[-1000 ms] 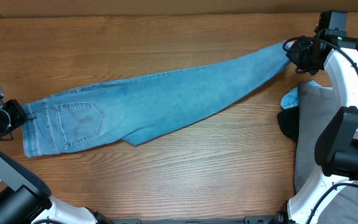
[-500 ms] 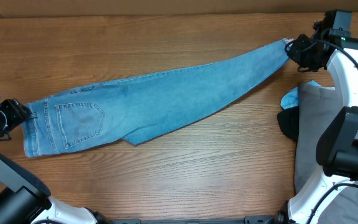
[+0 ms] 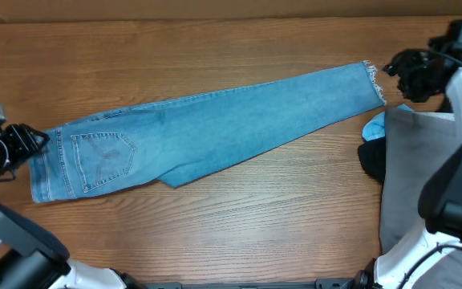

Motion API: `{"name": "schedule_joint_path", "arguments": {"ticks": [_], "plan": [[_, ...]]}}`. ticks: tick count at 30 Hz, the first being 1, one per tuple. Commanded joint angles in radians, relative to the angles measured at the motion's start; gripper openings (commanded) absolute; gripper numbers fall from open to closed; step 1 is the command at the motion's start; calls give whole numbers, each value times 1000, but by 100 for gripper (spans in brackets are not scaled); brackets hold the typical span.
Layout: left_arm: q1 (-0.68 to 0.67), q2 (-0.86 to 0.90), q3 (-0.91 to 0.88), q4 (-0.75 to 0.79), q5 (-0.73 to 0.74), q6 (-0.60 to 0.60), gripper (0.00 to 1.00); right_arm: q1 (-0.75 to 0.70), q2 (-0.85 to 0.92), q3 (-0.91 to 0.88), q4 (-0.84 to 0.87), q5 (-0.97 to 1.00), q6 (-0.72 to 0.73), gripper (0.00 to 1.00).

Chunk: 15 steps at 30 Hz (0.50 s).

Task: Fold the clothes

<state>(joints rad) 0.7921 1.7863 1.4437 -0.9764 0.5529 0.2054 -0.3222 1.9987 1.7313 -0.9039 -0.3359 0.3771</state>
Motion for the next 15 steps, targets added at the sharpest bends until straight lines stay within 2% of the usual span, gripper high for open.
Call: {"name": "schedule_joint_path", "arguments": {"ticks": [1, 5, 7, 12, 13, 15], "plan": [[-22, -98, 50, -23, 68, 40, 50, 33, -122, 5, -93, -215, -18, 60], [-113, -107, 50, -68, 69, 85, 40, 142, -127, 1, -235, -246, -22, 55], [-182, -103, 48, -79, 24, 104, 36, 218, -127, -14, -271, -245, -16, 51], [-330, -93, 47, -64, -197, 65, 40, 447, -125, -84, -286, -242, 60, 44], [-356, -86, 47, -63, -240, 51, 40, 549, -125, -144, -252, -242, 117, 41], [-361, -78, 47, -62, -254, 40, 39, 632, -125, -210, -195, -243, 182, 38]]}}
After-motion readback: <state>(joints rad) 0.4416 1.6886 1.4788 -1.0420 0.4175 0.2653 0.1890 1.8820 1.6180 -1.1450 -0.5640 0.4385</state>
